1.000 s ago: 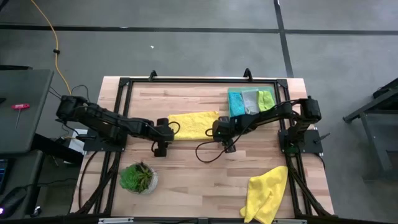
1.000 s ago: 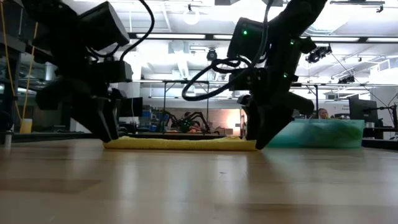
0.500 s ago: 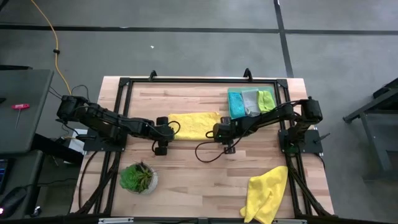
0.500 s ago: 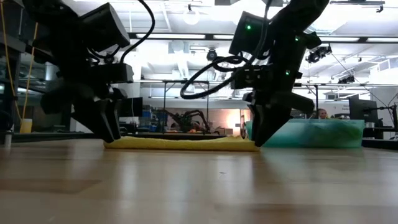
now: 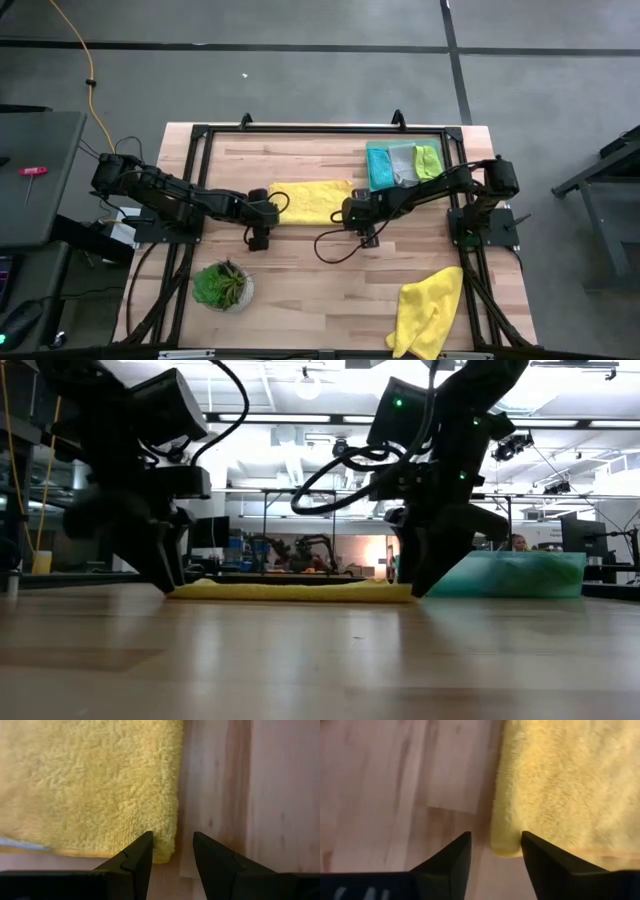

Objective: Fold microfiber towels
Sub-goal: Fold the left yellow towel

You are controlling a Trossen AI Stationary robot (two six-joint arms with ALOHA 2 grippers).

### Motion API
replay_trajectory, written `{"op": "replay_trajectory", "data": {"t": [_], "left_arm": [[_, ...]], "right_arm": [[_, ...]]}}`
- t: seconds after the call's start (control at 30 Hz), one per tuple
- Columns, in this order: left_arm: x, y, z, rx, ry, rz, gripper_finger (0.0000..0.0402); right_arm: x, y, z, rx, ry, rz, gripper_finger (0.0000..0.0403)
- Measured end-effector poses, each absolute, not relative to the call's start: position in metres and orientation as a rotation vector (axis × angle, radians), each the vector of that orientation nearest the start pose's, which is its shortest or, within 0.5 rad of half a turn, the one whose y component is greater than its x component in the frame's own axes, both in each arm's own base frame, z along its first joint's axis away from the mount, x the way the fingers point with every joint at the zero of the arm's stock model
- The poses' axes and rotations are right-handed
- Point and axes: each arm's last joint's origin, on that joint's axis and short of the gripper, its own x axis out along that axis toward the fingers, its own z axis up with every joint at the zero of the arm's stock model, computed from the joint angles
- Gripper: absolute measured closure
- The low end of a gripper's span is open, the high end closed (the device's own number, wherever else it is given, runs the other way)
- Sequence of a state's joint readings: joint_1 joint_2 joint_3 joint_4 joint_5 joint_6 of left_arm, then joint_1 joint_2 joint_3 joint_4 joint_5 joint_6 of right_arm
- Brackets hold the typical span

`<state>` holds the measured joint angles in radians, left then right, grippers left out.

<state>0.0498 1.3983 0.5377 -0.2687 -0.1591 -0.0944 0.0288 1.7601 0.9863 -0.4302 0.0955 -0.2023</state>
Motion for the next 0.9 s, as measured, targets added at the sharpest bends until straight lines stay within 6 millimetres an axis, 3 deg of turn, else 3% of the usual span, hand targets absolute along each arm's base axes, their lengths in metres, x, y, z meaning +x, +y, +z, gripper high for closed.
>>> {"op": "replay_trajectory", "data": {"t": [0.43,0.6,0.77,0.9], "left_arm": [[0.221,0.004,0.129,0.036,1.126,0.158,0.0271],[0.220,0.002,0.128,0.049,1.144,0.162,0.0278],[0.220,0.001,0.123,0.013,1.179,0.212,0.0340],[0.220,-0.004,0.120,-0.049,1.177,0.245,0.0394]], "right_arm": [[0.325,0.007,0.135,-0.261,1.216,0.055,0.0226],[0.325,0.007,0.135,-0.255,1.217,0.046,0.0286],[0.326,0.006,0.134,-0.156,1.213,-0.058,0.0384],[0.325,0.008,0.134,-0.049,1.209,-0.129,0.0390]]}}
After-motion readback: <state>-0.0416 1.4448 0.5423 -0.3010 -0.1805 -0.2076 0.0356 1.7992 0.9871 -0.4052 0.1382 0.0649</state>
